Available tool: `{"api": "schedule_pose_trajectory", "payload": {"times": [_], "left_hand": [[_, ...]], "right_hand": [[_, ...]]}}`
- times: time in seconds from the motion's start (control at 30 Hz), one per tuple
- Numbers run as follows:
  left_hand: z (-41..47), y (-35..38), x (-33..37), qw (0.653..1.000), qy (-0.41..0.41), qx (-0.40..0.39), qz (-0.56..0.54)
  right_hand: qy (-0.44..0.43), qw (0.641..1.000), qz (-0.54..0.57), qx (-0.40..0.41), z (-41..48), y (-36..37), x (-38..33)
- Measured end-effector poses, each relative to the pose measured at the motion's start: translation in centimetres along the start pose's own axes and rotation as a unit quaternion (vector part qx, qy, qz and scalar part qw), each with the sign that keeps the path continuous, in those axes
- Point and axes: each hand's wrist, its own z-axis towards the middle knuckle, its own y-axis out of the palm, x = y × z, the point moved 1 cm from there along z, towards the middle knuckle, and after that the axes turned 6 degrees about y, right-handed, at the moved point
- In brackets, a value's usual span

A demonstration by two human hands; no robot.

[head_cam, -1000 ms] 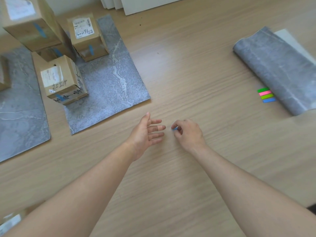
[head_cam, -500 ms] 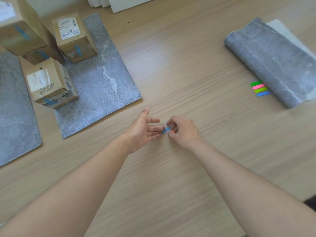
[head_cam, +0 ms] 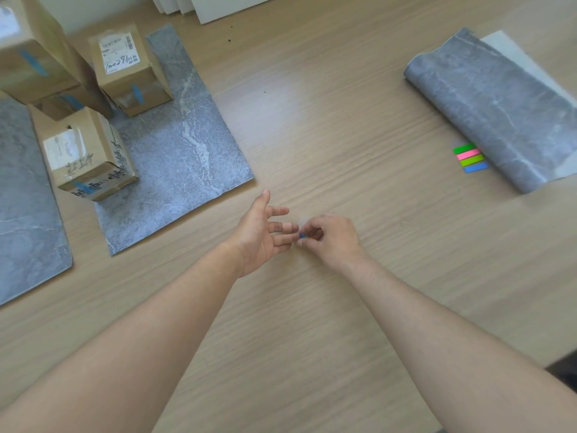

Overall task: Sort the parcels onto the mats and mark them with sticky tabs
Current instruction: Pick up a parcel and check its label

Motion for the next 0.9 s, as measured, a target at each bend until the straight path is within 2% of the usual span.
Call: {"api": "schedule_pose_trajectory", "payload": {"times": [0.17, 0.3, 0.37, 0.47, 0.53, 0.6, 0.67, 0.77, 0.9], "left_hand": [[-0.1, 0.0, 0.1, 1.0, 0.006, 0.006, 0.019], [-0.4, 0.0, 0.4, 0.999, 0.006, 0.001, 0.038], [-0.6, 0.2, 0.3, 0.999, 0.006, -0.007, 0.051], [-0.7, 0.3, 0.1, 0.998, 0.001, -0.01, 0.058], [-0.8, 0.3, -0.1, 0.998, -0.007, -0.014, 0.054], [-1.2, 0.2, -0.2, 0.999, -0.007, -0.014, 0.052], [-2.0, 0.1, -0.2, 0.998, 0.016, 0.002, 0.061], [-4.2, -0.6, -0.2, 0.992, 0.065, 0.056, 0.094], [-7.8, -2.7, -0.3, 0.986, 0.103, 0.069, 0.109]], "right_hand": [[-0.01, 1.0, -0.008, -0.011, 0.1, -0.5, -0.1], [0.036, 0.999, -0.005, -0.005, 0.3, -0.6, -0.4], [0.102, 0.992, 0.076, 0.01, 0.3, -0.7, -0.4], [0.205, 0.946, 0.25, 0.03, 0.3, -0.9, -0.6], [0.222, 0.916, 0.329, 0.053, 0.2, -1.3, -0.9], [0.216, 0.89, 0.393, 0.081, -0.3, -2.0, -1.4], [0.189, 0.883, 0.419, 0.098, -1.3, -2.7, -2.0], [0.123, 0.892, 0.421, 0.104, -3.2, -3.5, -3.3], [0.042, 0.916, 0.393, 0.072, -5.7, -3.6, -6.4]]}}
